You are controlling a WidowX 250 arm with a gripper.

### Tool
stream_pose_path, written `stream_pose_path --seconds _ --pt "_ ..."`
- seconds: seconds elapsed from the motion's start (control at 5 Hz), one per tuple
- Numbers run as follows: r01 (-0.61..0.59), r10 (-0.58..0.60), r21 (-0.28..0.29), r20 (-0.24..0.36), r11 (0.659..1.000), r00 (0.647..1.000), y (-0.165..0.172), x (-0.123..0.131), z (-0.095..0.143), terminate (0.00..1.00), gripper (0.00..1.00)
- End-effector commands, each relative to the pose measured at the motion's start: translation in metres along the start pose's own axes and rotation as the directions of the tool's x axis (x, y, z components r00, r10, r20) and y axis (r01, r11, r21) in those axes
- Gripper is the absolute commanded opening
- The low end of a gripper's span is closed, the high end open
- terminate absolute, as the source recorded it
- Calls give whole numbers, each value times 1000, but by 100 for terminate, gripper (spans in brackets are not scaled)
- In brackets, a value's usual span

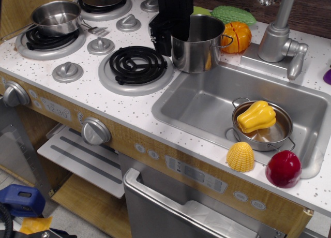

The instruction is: Put pot on stove which is near stove

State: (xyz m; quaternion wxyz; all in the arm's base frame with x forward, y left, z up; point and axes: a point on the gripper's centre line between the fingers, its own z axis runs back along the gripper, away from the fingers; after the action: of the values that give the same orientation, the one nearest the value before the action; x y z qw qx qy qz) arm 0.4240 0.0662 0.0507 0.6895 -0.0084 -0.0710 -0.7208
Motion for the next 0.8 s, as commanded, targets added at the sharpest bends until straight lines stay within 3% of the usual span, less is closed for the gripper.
stream_pose_path --seconds 0.0,0.4,0.6 --pt "-8 8 45 -2 999 1000 3 -5 10 0 0" --pt "-13 13 57 1 998 1000 3 -4 14 0 0" --pt "-17 23 76 -71 997 997 1 -1 28 0 0"
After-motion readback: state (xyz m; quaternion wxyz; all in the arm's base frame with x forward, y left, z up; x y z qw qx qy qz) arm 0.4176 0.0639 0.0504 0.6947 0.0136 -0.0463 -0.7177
